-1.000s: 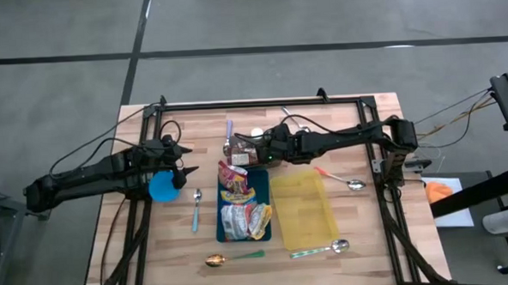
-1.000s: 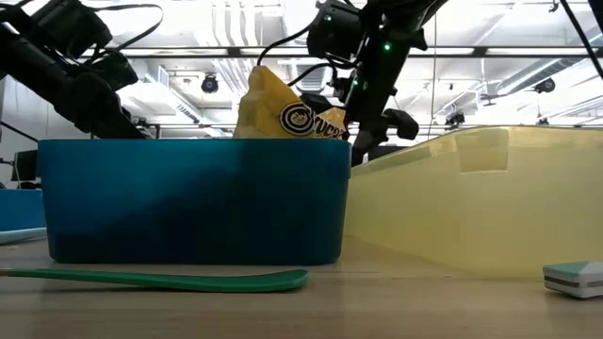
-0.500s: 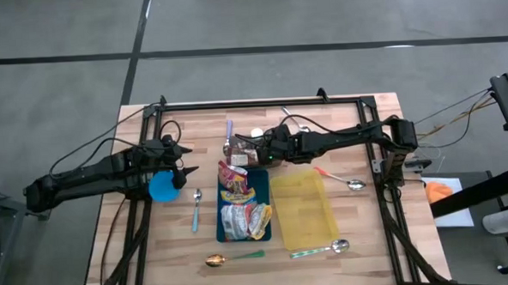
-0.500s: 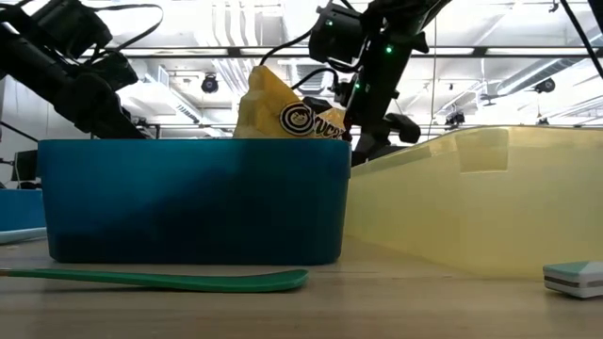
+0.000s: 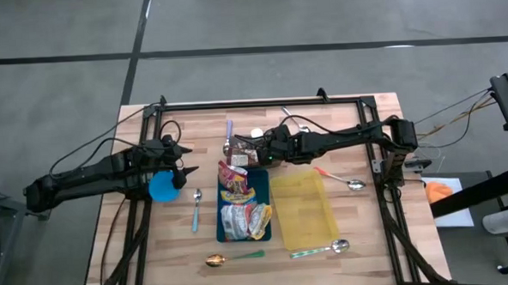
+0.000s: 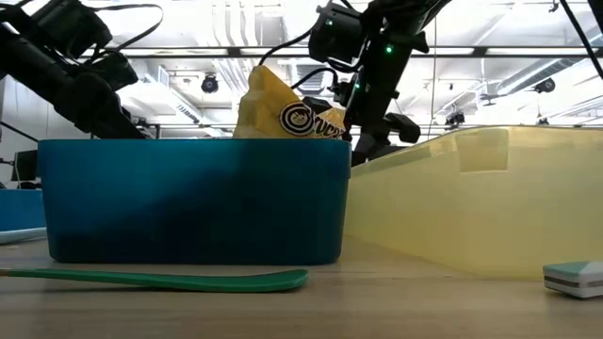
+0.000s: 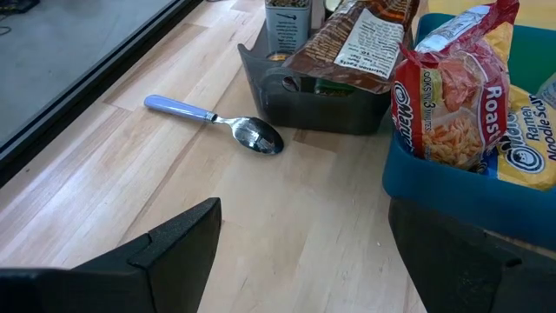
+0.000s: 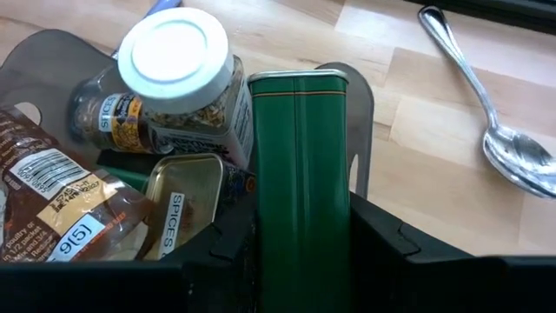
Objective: Pick & Place Food Item
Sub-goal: Put the black spice can into the black bin
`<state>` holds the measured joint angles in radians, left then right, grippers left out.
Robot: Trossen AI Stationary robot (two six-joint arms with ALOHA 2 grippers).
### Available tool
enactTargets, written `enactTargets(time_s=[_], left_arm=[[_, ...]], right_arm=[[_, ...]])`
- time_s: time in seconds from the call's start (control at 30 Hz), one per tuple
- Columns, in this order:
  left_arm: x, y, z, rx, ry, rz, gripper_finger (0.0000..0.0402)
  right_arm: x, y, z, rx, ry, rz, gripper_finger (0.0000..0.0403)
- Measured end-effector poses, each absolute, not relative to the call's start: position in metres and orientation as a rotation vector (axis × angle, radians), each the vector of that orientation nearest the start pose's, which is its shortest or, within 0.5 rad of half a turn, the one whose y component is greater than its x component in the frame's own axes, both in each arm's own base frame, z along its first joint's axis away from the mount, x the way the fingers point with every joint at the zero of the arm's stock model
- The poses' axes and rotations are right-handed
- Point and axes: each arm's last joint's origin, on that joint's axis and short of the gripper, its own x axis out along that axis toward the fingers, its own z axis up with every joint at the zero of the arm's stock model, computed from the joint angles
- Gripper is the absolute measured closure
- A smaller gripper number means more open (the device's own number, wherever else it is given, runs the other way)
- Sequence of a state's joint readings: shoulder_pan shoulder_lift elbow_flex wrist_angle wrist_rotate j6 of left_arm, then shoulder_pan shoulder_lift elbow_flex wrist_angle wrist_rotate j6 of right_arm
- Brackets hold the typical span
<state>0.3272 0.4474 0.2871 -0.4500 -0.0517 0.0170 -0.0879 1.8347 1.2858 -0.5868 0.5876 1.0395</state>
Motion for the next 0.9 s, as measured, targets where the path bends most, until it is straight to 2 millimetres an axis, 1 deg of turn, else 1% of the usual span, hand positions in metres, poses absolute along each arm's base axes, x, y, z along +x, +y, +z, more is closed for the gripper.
enactTargets(time_s=[0.4,0.47,0.7,0.8,0.9], left_arm=[[0.1062,0.0377,0.1824,-0.068,0.612,0.362,0.0066],[0.1062,0.0376,0.1824,-0.068,0.611,0.362,0.0066],[0.1062,0.0376,0.1824,-0.068,0.611,0.362,0.0066],[0.1062,0.0376,0.1825,-0.068,0.611,0.362,0.0066],[0.1062,0.0377,0.1824,-0.068,0.612,0.362,0.0066]], right_arm=[[0.3649,-0.0484,0.1986,0.585,0.688,-1.092,0.0275],[0.3650,-0.0485,0.1986,0.584,0.688,-1.091,0.0264],[0.3649,-0.0486,0.1987,0.584,0.685,-1.096,0.0194],[0.3649,-0.0487,0.1988,0.582,0.684,-1.098,0.0181],[0.3649,-0.0487,0.1988,0.582,0.683,-1.098,0.0179]])
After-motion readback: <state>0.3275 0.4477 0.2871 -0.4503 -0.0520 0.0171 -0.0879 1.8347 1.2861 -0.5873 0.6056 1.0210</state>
